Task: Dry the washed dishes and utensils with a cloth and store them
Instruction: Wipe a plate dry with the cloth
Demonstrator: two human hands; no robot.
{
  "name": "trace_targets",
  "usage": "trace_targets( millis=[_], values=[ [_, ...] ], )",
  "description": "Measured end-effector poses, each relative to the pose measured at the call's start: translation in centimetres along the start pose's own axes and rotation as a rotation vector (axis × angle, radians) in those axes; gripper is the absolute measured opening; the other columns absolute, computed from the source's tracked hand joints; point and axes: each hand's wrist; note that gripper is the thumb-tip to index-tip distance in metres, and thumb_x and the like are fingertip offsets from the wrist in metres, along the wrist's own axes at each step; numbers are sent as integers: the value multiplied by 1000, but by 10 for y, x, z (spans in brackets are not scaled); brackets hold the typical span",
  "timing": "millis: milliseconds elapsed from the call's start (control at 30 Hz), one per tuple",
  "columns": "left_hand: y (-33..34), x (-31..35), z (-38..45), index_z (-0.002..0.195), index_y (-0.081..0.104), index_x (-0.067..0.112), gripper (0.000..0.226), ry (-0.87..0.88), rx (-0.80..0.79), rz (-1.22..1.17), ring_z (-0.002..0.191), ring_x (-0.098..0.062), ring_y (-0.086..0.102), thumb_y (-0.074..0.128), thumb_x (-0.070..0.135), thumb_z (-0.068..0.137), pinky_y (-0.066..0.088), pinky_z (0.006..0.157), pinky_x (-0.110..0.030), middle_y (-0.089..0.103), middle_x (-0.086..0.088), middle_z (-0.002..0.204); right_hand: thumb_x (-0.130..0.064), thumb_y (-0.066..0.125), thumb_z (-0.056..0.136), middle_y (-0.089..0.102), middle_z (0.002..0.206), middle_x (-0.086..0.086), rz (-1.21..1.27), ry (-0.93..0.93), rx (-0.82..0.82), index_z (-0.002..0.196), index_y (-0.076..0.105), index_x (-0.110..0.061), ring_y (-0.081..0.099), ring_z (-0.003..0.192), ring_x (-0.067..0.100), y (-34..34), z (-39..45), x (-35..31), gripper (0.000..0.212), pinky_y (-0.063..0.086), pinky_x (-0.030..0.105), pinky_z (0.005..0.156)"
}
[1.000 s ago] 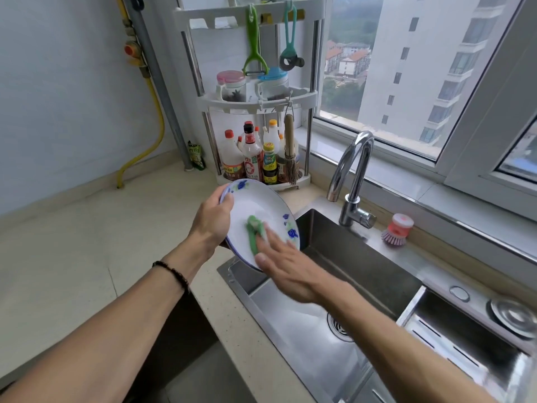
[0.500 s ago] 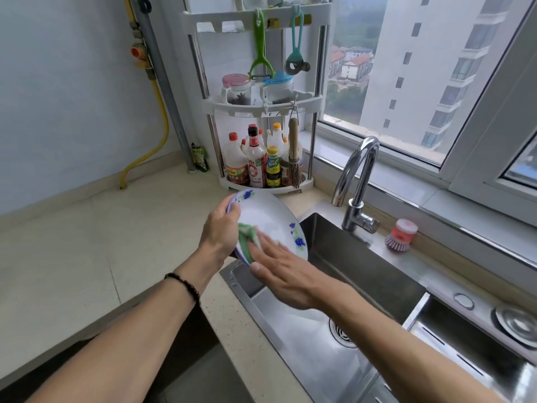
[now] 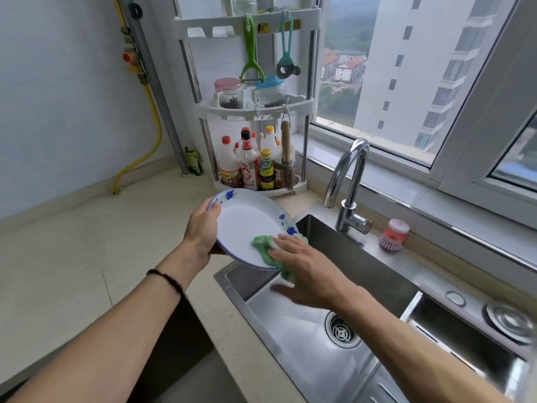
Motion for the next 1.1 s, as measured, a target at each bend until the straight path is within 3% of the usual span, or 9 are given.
trace_targets(
  millis=[133,300,400,500,667,767,833,933,1100],
  values=[
    [0,-1,-1,120,59,22,31,-192,-99,83,89,-29,66,35,37,108,55,69,-39,69,-15,116,-7,67,89,70,104,5,-177,-80,177,101,69,-12,66,95,27,2,2,14,13,60,43,74],
    [-11,-21,-3,112,73,18,92,614,-324,1122,147,-26,32,23,89,80,27,116,-49,52,-2,147,-6,71,86,69,91,0,-159,-99,151,92,71,-13,65,77,21,-10,2,23,9,57,38,69],
    [-6,-36,-6,94,76,22,57,917,-455,1199,101,-22,71,54,70,72,61,79,-44,76,2,105,-15,77,86,72,94,-1,5,-72,123,94,76,-12,67,78,16,-23,-1,26,8,58,34,72],
    [5,-37,-8,75,69,24,22,1056,-393,1110,47,-19,59,54,39,70,50,42,-31,67,7,62,-18,83,80,74,96,-2,172,40,147,94,77,-15,69,82,12,-32,-2,33,15,60,34,74],
    [15,-24,-19,91,67,20,32,662,-311,806,64,-16,64,74,36,64,50,51,-32,66,4,74,-8,85,76,74,97,-7,565,317,426,108,77,-27,69,87,14,-31,5,40,39,59,42,82],
    [20,-22,-24,104,69,18,50,386,-251,522,81,-18,69,83,29,57,59,64,-34,71,0,93,-13,75,88,67,128,6,851,398,452,130,67,-23,64,114,21,-19,15,18,43,49,49,105],
    [22,-26,-25,101,70,16,45,314,-214,399,82,-19,70,90,21,61,57,62,-29,72,-2,93,-37,62,95,25,165,0,832,365,351,153,39,-28,28,147,12,-8,17,-9,64,22,39,123],
    [21,-25,-27,96,68,17,42,280,-216,407,81,-20,69,92,16,61,57,63,-29,72,-2,92,-67,33,91,-6,167,-17,653,234,317,157,21,-35,-10,151,0,2,20,-31,74,-2,29,122],
    [23,-19,-34,91,62,26,47,317,-236,494,81,-16,67,92,17,57,54,62,-24,68,5,92,-45,32,106,52,143,9,794,571,515,142,53,-30,51,127,22,2,46,-6,44,41,42,108]
  ],
)
Point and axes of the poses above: each hand's wrist, its own z-axis towards the middle knuckle, its own y-axis out of the palm, x = y × z
